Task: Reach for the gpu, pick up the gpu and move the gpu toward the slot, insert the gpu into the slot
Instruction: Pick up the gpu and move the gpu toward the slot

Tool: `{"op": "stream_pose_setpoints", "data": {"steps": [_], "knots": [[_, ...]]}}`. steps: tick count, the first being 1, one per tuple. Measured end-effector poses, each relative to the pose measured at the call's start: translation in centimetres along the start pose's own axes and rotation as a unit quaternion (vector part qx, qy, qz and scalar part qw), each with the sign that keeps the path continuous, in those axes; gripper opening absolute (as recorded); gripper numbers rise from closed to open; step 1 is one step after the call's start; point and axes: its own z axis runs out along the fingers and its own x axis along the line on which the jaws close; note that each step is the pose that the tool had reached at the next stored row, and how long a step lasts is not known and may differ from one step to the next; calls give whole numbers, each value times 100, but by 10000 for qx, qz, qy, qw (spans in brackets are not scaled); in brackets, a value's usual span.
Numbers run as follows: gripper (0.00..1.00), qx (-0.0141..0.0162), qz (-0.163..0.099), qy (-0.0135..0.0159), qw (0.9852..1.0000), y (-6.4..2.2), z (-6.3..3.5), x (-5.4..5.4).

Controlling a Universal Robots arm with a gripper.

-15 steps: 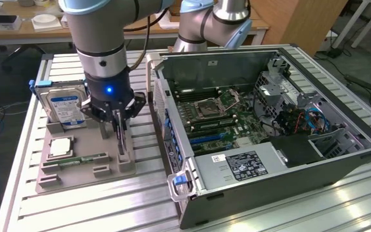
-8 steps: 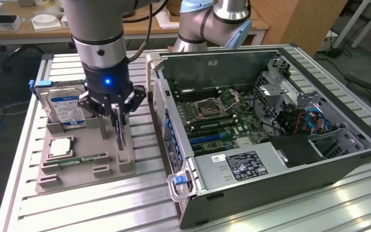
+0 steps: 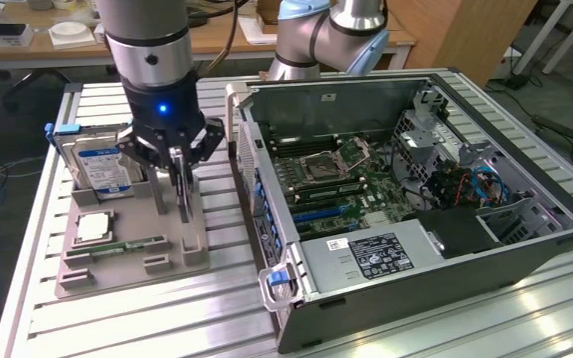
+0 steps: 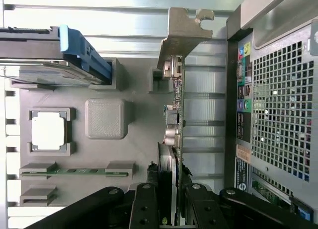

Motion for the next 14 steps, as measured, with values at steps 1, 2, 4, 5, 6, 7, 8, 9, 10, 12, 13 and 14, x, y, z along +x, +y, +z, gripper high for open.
{"op": "stream_pose_setpoints", "data": {"steps": [1,2,4,5,6,7,8,9,10,12,13,14], "knots": [[27,0,0,0,10000,1,-26,-1],[27,0,0,0,10000,2,-49,-1],[27,0,0,0,10000,4,-102,-3],[27,0,0,0,10000,5,-128,-4],[27,0,0,0,10000,6,-157,-5],[27,0,0,0,10000,7,-187,-6],[27,0,0,0,10000,8,-216,-7],[27,0,0,0,10000,10,-245,-7],[27,0,0,0,10000,11,-271,-8],[27,0,0,0,10000,13,-320,-10],[27,0,0,0,10000,14,-344,-10],[27,0,0,0,10000,14,-370,-11]]}}
